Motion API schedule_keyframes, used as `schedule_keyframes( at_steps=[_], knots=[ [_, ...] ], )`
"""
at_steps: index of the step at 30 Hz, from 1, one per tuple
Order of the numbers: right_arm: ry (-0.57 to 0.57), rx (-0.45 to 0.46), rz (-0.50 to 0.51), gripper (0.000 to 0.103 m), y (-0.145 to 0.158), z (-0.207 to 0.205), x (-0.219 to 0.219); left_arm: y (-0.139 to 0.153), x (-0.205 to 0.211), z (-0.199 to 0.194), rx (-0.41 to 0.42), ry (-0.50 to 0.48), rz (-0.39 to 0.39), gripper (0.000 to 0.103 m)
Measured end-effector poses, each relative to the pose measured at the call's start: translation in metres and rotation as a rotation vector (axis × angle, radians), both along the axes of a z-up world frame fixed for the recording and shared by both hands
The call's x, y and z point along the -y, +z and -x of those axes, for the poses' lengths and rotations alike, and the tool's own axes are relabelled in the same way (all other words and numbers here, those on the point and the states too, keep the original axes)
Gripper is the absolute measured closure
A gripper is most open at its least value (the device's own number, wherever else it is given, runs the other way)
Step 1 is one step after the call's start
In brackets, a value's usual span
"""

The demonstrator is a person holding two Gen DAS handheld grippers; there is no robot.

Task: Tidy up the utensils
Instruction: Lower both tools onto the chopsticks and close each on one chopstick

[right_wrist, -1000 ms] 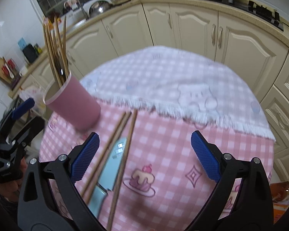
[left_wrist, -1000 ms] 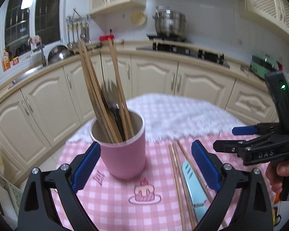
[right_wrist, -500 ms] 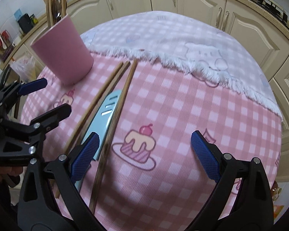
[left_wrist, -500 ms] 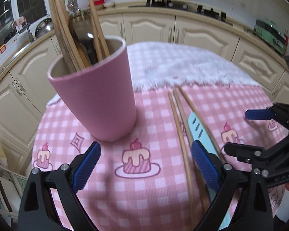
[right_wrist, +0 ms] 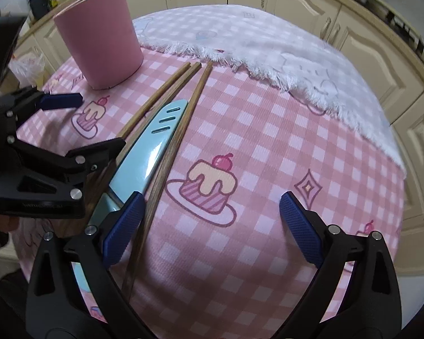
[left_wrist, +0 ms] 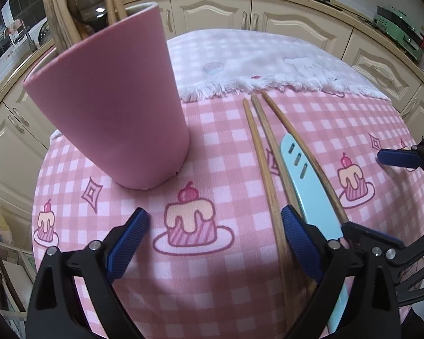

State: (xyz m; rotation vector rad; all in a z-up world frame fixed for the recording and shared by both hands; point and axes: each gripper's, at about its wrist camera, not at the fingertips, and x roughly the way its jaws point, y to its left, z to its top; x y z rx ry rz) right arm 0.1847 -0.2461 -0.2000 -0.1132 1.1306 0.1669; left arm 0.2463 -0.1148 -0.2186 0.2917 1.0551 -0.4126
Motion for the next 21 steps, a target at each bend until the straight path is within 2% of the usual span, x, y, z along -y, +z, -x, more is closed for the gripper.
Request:
schedule_keyframes(
  at_steps=[9,12,15,17,18,20,21],
  knots=[
    [-0.018,-0.044,0.026,0.012,-0.003,-0.013,0.004,0.003,0.008,-0.006,0.004,-0.004,-0.032,0.01],
    [-0.021,-0.058,0.01,0.014,-0.003,-0.021,0.006,0.003,0.011,-0.008,-0.012,-0.014,-0.028,0.015],
    [-0.017,-0.061,-0.003,0.02,-0.001,-0.033,0.005,0.004,0.014,-0.014,-0.033,-0.012,-0.014,0.026],
    [-0.008,-0.063,-0.013,0.029,0.0,-0.041,0.002,0.006,0.015,-0.018,-0.048,-0.003,-0.008,0.04],
    [-0.005,-0.061,-0.017,0.031,0.001,-0.044,0.0,0.007,0.016,-0.02,-0.052,-0.006,-0.011,0.043],
    [0.008,-0.054,-0.016,0.049,0.003,-0.047,-0.005,0.008,0.019,-0.021,-0.065,-0.026,-0.011,0.056],
    [0.011,-0.053,-0.023,0.054,0.004,-0.048,-0.006,0.008,0.022,-0.02,-0.065,-0.041,-0.015,0.059]
  ],
)
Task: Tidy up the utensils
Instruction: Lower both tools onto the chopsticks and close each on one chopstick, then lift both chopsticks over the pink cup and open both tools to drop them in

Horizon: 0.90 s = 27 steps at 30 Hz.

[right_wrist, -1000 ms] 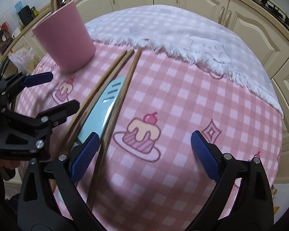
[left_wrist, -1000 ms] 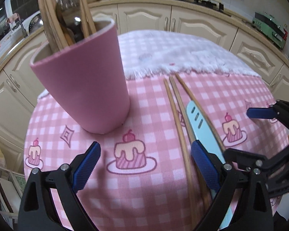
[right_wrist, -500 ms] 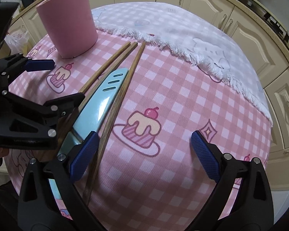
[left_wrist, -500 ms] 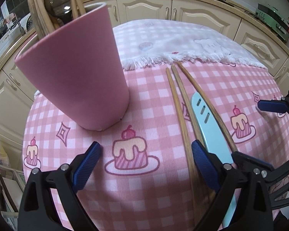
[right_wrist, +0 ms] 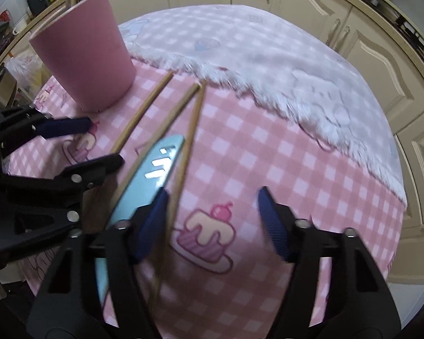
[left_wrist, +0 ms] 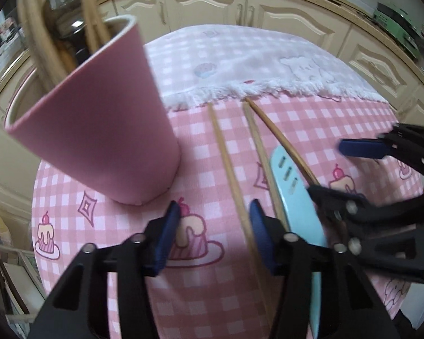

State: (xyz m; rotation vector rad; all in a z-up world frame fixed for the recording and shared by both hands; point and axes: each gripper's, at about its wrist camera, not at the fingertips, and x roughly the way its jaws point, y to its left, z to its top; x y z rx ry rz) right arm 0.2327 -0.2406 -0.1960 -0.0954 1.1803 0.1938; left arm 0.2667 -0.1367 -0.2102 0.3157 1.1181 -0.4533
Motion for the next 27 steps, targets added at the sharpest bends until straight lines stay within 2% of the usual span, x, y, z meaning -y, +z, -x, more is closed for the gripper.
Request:
schedule_keyframes(
  at_steps=[2,3,4,5,7,13,17,27],
  knots=[
    [0.014,0.006,-0.001,0.071,0.001,-0.004,-0.001,0.001,0.005,0.002,-0.005,-0.031,0.001,0.078],
    [0.025,0.008,0.0,0.074,0.002,-0.005,-0.002,0.001,0.007,0.004,-0.007,-0.042,0.001,0.083],
    [0.039,0.008,0.0,0.085,0.002,-0.007,-0.002,0.001,0.008,0.005,-0.008,-0.052,0.0,0.092],
    [0.045,0.008,-0.004,0.094,0.002,-0.006,-0.001,0.001,0.01,0.007,-0.008,-0.058,-0.002,0.094],
    [0.047,0.007,-0.019,0.097,0.002,-0.005,0.003,0.001,0.01,0.01,-0.004,-0.061,0.001,0.097],
    [-0.009,0.033,-0.173,0.097,0.011,0.0,0.032,0.005,-0.001,0.016,0.008,-0.046,0.024,0.097],
    [-0.039,0.071,-0.234,0.097,0.02,0.001,0.046,0.013,-0.009,0.019,0.025,-0.039,0.04,0.097],
    [-0.064,0.194,-0.389,0.097,0.051,0.004,0.055,0.053,-0.028,0.032,0.124,0.002,0.117,0.097]
  ],
)
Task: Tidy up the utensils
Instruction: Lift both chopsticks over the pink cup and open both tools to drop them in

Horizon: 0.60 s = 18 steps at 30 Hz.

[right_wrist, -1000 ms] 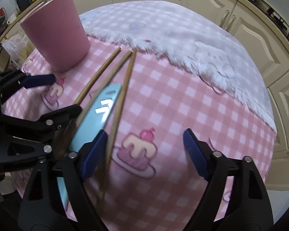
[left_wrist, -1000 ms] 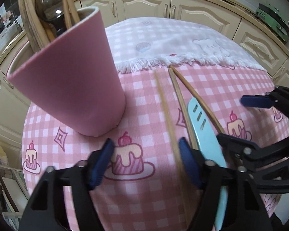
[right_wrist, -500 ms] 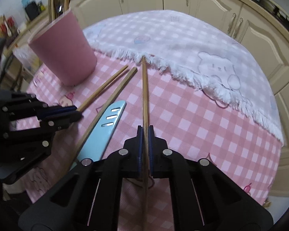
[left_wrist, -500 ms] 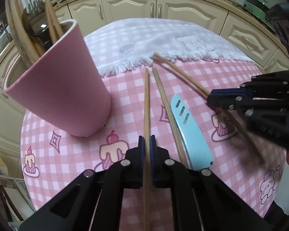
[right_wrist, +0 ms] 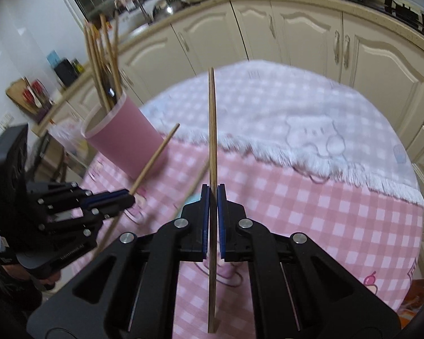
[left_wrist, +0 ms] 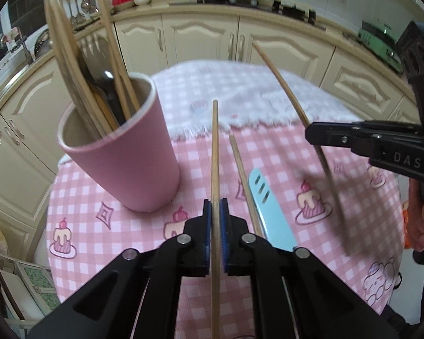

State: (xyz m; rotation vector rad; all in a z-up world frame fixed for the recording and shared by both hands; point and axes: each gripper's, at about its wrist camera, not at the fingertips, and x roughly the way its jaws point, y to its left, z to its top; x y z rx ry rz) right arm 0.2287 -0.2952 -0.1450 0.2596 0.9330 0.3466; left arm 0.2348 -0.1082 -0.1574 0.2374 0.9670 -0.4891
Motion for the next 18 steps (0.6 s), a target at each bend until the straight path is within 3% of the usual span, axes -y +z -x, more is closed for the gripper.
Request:
schedule_keyframes(
  at_steps=[18],
  knots=[
    [0.024,0.307,-0.077,0.097,0.093,-0.015,-0.022,0.116,-0.058,0.0,0.313,0.148,0.209,0.097]
  ],
)
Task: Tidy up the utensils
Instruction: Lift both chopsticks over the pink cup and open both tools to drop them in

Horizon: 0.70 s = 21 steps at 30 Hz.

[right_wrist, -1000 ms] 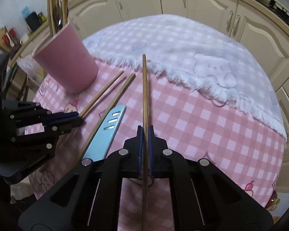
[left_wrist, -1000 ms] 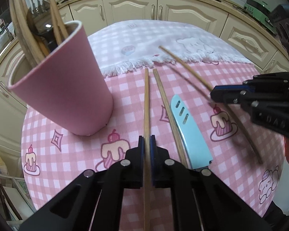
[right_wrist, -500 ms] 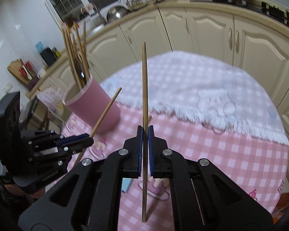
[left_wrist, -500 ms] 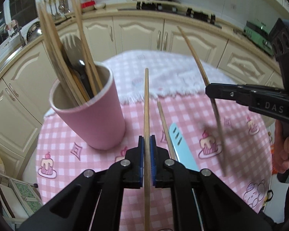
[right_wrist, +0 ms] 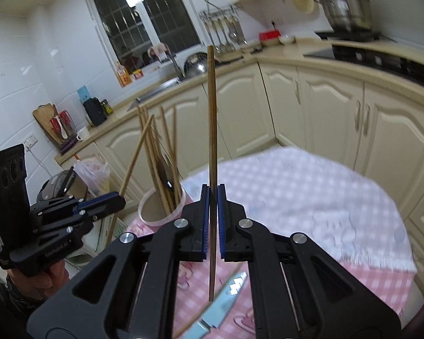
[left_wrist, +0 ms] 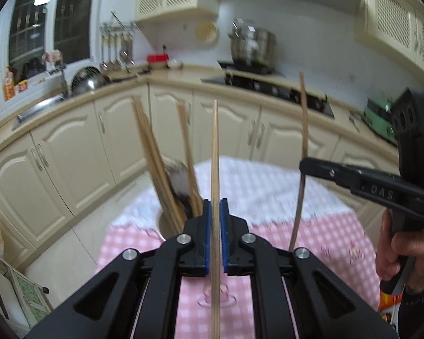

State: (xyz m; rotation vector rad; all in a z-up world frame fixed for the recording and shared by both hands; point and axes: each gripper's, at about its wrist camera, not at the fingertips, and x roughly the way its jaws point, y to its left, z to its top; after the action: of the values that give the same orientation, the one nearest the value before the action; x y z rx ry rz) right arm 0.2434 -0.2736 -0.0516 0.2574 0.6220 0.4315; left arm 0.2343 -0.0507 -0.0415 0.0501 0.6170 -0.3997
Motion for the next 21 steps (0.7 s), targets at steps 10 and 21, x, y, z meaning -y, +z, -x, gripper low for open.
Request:
schedule_keyframes(
  at_steps=[10,21],
  knots=[
    [0.053,0.157,-0.003,0.097,0.059,-0.018,-0.026,0.059,-0.032,-0.023,0.203,0.088,0.144,0.097],
    [0.098,0.224,-0.013,0.097,0.086,-0.044,-0.052,0.085,-0.026,-0.045,0.401,0.124,0.289,0.097]
  ],
)
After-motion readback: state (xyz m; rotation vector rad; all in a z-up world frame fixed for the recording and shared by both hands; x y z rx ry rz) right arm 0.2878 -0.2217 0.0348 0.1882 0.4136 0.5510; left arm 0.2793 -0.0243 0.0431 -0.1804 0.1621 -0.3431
